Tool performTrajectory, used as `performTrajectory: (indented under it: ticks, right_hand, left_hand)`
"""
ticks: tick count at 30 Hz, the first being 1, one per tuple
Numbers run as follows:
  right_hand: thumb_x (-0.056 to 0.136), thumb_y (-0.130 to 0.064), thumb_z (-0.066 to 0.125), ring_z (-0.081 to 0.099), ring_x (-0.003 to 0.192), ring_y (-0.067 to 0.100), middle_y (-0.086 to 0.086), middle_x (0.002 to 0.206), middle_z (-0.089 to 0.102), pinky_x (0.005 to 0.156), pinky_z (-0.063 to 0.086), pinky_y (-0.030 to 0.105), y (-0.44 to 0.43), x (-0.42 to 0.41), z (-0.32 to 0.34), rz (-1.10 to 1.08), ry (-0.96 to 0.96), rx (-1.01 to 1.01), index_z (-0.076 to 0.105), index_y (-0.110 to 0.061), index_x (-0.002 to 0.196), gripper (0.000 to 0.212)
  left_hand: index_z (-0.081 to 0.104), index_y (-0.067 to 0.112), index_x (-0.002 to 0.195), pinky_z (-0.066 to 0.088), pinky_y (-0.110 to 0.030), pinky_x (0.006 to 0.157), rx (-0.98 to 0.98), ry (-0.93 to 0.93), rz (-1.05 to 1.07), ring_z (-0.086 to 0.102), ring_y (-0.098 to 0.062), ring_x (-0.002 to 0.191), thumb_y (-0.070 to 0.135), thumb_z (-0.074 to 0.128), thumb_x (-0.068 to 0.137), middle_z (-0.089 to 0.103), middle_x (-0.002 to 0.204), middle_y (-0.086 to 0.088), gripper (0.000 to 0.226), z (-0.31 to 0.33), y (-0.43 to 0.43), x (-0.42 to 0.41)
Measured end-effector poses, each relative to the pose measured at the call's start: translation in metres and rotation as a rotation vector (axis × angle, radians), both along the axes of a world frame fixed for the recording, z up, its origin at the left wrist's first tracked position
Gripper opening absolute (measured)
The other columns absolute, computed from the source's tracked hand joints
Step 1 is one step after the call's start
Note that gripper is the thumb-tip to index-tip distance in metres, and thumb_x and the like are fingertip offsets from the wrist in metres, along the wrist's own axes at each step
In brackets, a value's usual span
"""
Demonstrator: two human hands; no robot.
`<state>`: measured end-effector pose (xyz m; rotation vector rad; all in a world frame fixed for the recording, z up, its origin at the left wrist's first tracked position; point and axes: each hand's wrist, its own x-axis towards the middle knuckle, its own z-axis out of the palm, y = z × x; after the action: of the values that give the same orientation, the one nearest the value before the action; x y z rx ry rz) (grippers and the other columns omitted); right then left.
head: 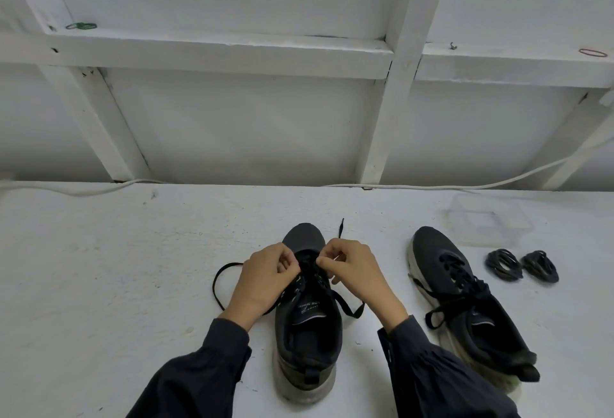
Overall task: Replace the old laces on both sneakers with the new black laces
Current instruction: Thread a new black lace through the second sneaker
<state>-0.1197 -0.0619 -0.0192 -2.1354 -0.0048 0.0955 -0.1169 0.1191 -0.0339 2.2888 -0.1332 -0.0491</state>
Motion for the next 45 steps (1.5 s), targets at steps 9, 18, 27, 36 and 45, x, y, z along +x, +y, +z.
performTrajectory:
  ticks: [9,18,27,36,45]
  right_hand:
    - [0.085,-0.001,0.061,0.06,0.056,0.014,0.005,0.059,0.062,0.068,0.056,0.038,0.005,-0.004,-0.008,-0.132,0.077,0.299,0.061,0.008,0.079,0.011]
    - [0.083,-0.008,0.076,0.071,0.068,0.019,0.004,0.07,0.07,0.073,0.061,0.031,-0.003,-0.02,-0.006,-0.132,0.06,0.391,0.066,0.004,0.082,0.016]
    - [0.084,-0.017,0.073,0.071,0.073,0.022,0.003,0.076,0.073,0.069,0.062,0.034,0.001,-0.018,0.002,-0.047,0.038,0.17,0.075,-0.014,0.08,0.005]
    - [0.087,-0.01,0.064,0.066,0.071,0.015,0.01,0.075,0.067,0.074,0.061,0.034,-0.001,-0.019,0.0,-0.022,0.066,0.227,0.067,-0.01,0.079,0.008]
    - [0.087,-0.012,0.069,0.067,0.07,0.011,0.002,0.073,0.071,0.071,0.06,0.026,0.001,-0.021,0.001,-0.021,0.07,0.256,0.071,-0.012,0.082,0.006]
  left_hand:
    - [0.048,0.013,0.088,0.03,-0.02,0.052,-0.046,-0.08,0.106,0.043,-0.009,0.055,0.018,0.049,0.098,0.053,0.065,0.004,0.011,-0.013,-0.004,-0.011]
    - [0.064,0.023,0.083,0.053,-0.02,0.071,-0.272,-0.085,0.092,0.065,-0.006,0.079,0.021,0.069,0.089,0.069,0.08,0.009,0.008,-0.011,0.004,-0.024]
    - [0.067,0.033,0.082,0.055,-0.024,0.074,-0.208,-0.066,0.079,0.064,-0.003,0.08,0.027,0.073,0.085,0.069,0.077,0.013,0.009,-0.005,0.0,-0.023]
    - [0.067,0.015,0.082,0.051,-0.016,0.075,-0.448,0.003,0.099,0.066,-0.005,0.082,0.008,0.069,0.087,0.07,0.082,0.007,0.01,-0.01,0.007,-0.036]
    - [0.061,0.025,0.053,0.044,-0.023,0.061,-0.438,0.017,0.161,0.054,-0.011,0.058,0.026,0.067,0.09,0.06,0.061,0.007,0.038,-0.005,0.004,-0.031]
